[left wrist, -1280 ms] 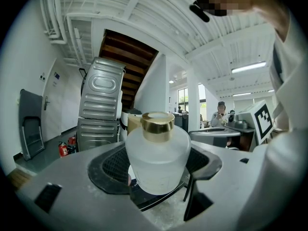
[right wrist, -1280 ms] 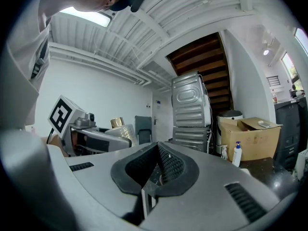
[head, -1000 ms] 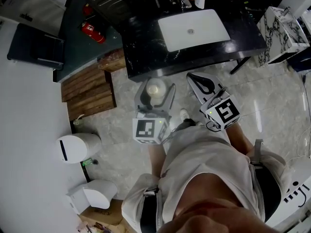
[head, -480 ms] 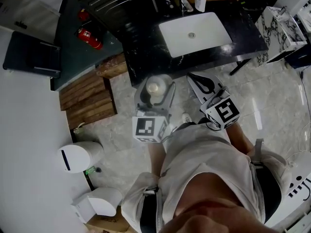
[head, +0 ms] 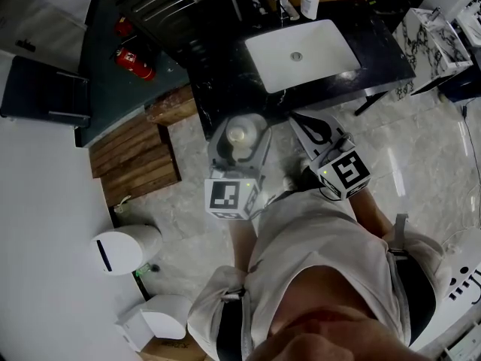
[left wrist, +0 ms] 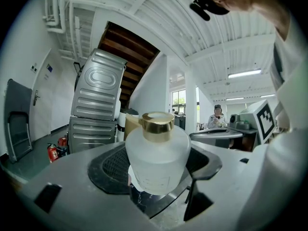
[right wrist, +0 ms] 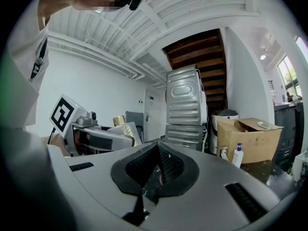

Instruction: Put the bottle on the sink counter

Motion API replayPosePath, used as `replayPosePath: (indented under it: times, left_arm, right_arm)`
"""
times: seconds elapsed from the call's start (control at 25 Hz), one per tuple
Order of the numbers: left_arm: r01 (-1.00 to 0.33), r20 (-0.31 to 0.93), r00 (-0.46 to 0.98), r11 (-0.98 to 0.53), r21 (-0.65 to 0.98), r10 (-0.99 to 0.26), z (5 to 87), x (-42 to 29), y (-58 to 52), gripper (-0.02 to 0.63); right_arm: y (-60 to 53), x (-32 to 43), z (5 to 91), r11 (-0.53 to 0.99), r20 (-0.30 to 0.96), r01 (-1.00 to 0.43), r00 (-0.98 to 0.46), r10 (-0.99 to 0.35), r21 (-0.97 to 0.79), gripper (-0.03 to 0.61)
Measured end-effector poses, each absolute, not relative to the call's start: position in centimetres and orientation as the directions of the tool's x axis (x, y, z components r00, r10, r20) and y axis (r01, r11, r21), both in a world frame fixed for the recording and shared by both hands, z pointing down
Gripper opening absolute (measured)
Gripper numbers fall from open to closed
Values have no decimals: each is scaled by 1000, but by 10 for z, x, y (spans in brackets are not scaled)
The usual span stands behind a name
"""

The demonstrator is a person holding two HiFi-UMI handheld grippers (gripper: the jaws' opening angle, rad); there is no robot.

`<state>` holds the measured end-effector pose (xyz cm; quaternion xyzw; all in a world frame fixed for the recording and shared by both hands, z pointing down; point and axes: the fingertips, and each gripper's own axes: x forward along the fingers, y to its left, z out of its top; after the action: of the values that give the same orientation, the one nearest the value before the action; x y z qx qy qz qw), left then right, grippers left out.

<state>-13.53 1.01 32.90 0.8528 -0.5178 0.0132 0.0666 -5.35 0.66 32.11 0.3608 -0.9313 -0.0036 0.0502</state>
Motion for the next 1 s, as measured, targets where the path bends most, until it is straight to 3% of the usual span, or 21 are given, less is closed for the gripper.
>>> replayPosePath:
  times: [1.0]
  left_arm:
    - [-904, 132, 426, -416, 93, -895, 340, -143, -96, 328]
  right_arm:
    - [-104, -65, 335, 776, 106, -630, -771, -628, 15, -2]
